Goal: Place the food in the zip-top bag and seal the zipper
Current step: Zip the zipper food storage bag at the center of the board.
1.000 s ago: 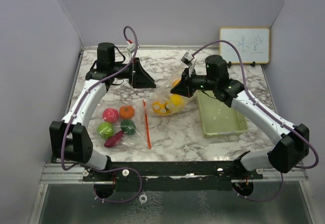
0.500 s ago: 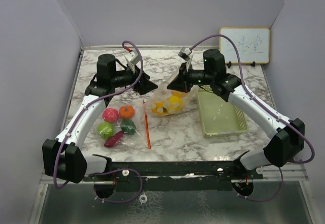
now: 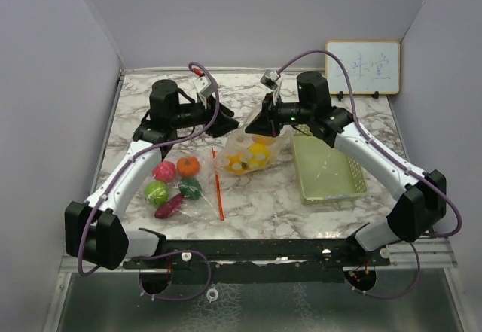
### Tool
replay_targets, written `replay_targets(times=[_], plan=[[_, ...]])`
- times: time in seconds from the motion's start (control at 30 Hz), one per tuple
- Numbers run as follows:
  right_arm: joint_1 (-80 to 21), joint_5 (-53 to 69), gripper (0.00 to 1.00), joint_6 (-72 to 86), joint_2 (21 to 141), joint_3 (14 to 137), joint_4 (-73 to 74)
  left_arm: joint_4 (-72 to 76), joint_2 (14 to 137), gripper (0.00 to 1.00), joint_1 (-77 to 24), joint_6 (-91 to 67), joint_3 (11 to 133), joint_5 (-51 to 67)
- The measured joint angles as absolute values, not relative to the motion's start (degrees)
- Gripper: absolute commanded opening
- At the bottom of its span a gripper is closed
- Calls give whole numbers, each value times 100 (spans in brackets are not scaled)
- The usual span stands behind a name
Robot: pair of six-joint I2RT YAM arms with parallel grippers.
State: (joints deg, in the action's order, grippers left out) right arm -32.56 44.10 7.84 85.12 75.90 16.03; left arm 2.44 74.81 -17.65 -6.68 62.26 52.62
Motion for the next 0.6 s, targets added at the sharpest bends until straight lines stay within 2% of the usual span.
replay_targets(times=[0.23,0.43,0.6], plan=[[-3256,4397,2,768,8639,7710,1669,-156,6936,67,-1704,-403,5846,5231],[-3256,4379,2,738,8829,7940,1756,-460,6661,72,-1542,-200,5697,5181],[-3256,4434,2,718,8871,8012,1806,40,6685,72,-1527,-517,5478,5231]])
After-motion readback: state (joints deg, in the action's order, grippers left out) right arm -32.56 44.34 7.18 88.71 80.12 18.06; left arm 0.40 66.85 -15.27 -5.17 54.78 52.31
